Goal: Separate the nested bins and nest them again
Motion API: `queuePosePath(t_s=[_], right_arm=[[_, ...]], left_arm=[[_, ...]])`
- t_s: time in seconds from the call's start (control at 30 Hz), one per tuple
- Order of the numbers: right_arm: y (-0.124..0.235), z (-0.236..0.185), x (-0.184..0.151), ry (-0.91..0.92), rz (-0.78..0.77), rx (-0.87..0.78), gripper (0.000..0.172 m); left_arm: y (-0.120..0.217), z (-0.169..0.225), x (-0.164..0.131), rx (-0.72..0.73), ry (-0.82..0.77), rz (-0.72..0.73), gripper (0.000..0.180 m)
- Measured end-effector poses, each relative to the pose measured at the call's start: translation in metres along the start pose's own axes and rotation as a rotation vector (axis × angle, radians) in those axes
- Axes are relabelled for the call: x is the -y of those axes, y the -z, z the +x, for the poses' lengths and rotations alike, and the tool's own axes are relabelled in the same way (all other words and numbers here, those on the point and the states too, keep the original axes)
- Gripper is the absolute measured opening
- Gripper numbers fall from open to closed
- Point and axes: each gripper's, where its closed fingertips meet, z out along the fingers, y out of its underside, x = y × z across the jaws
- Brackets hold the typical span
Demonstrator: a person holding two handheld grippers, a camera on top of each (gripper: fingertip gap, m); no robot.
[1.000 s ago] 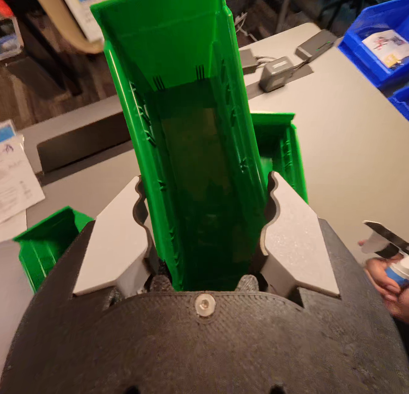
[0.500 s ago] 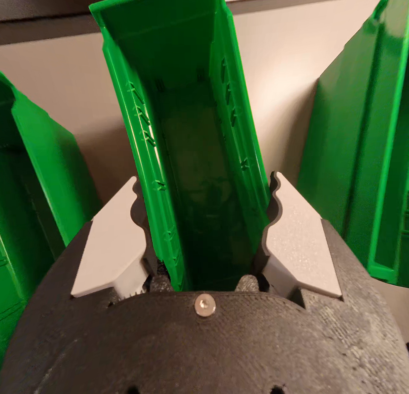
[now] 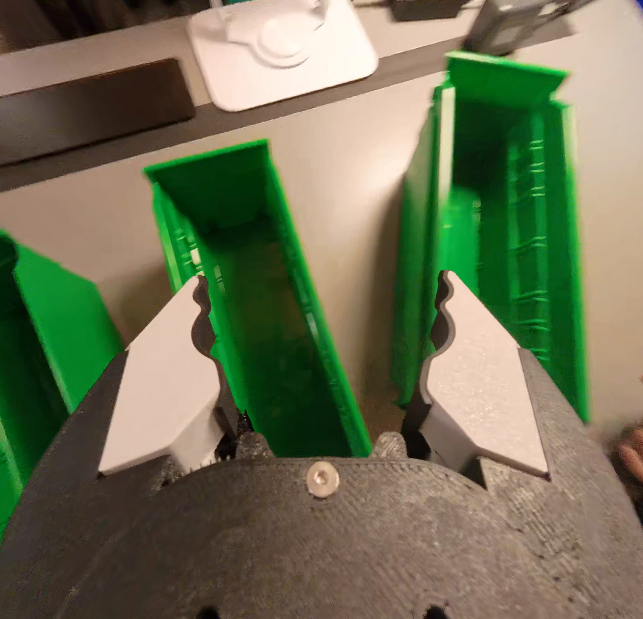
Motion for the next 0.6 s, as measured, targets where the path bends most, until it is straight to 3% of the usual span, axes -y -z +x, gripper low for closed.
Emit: queuePosePath(t_s=[0.17,0.27,0.47,0.6], right_arm=[[0.000,-0.001,0.000,0.004,0.000,0.001,0.090],[0.001,-0.002,0.000,0.000,-0.002,0.008,0.090],[0.002,-0.002,0.001,-0.014,-0.003,0.018,0.090],[0.002,-0.001,0.002,-0.032,-0.003,0.026,0.090]], left_arm=[[-0.012,0.090,0.002,-0.180,-0.132,-0.081,0.133],[-0.033,0.122,-0.006,-0.189,-0.251,-0.153,0.141],[-0.071,0.137,-0.012,-0.099,-0.387,-0.247,0.140],[-0.081,0.131,-0.009,-0.041,-0.415,-0.272,0.124]])
